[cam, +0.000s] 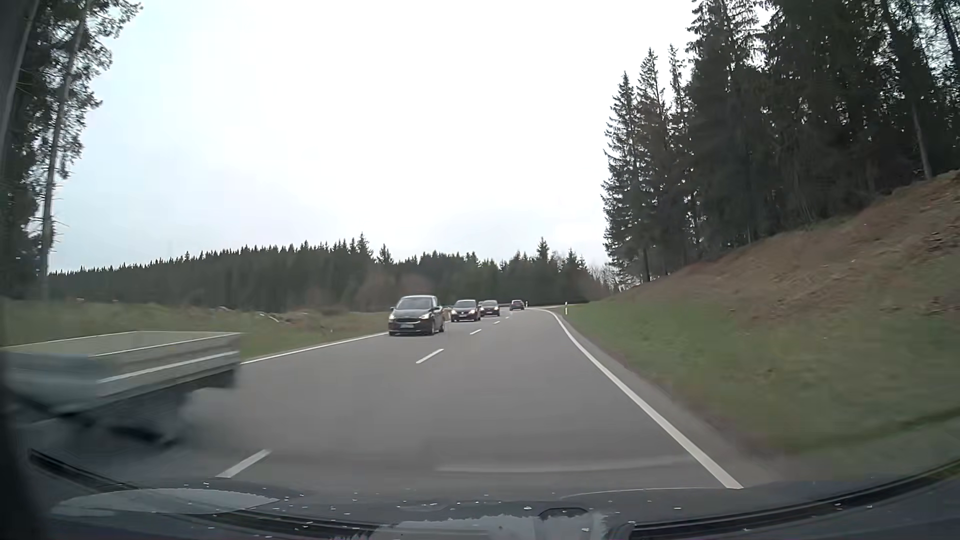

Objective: Follow the waypoints while adhering to traffic rules and regulations

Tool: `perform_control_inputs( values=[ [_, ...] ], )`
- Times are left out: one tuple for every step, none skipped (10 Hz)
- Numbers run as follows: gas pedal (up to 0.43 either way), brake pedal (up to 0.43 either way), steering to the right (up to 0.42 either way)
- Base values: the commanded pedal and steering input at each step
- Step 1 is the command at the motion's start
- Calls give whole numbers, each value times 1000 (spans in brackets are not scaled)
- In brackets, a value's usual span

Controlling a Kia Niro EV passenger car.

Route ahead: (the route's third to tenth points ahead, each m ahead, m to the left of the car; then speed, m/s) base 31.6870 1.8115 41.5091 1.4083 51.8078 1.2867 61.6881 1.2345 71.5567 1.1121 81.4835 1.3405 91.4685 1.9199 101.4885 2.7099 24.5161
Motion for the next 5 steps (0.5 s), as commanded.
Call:
perform_control_inputs(
  values=[
    [449,0,10],
    [370,0,10],
    [287,0,8],
    [240,0,8],
    [220,0,7]
  ],
)
